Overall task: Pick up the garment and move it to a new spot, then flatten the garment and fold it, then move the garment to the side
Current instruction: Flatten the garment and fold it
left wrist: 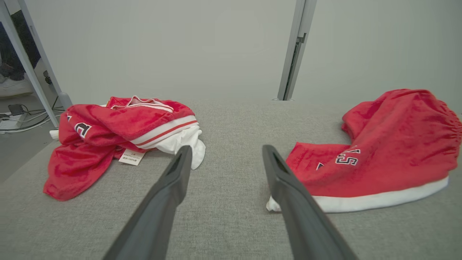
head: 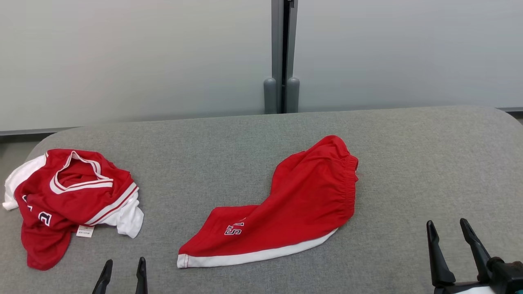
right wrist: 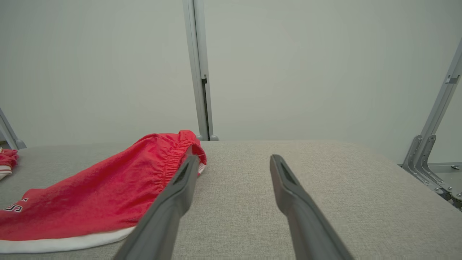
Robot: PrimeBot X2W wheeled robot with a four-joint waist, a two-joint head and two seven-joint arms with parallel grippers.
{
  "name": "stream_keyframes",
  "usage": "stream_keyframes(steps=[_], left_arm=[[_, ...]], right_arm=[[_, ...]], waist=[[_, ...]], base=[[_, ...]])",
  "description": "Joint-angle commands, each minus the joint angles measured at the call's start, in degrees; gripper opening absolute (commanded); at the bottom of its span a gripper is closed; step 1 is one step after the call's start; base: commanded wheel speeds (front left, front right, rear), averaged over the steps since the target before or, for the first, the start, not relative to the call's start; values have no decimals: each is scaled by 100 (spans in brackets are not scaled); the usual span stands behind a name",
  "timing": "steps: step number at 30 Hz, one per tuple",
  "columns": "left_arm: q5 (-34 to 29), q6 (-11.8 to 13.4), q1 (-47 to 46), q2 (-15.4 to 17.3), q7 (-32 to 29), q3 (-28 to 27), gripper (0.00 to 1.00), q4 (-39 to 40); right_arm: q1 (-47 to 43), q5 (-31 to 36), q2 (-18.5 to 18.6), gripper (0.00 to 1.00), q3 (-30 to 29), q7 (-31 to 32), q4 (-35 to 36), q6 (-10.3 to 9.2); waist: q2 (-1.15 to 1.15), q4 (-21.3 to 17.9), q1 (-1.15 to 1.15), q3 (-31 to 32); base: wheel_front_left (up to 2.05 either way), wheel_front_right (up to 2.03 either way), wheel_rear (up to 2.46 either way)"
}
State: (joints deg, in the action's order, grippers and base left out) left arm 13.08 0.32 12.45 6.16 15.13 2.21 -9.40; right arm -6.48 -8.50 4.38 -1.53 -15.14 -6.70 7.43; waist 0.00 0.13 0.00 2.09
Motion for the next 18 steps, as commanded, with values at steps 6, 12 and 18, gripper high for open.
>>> stream_keyframes(steps=[6, 12, 18], left_arm=[[-233, -277, -58, -145, 2, -310, 100, -81], [-230, -523, -150, -259, 2, -342, 100, -269], [-3, -729, -583, -277, -139, 289, 100, -922]], right_arm=[[-19, 38, -18, 100, 79, -2, -113, 11], [187, 31, 103, 100, 385, -1, -148, 11], [852, -3, 630, 100, 1403, -1, -1110, 11]], waist=[[0, 64, 0, 38], [0, 70, 0, -34], [0, 176, 0, -259]], base=[[0, 0, 0], [0, 0, 0], [0, 0, 0]])
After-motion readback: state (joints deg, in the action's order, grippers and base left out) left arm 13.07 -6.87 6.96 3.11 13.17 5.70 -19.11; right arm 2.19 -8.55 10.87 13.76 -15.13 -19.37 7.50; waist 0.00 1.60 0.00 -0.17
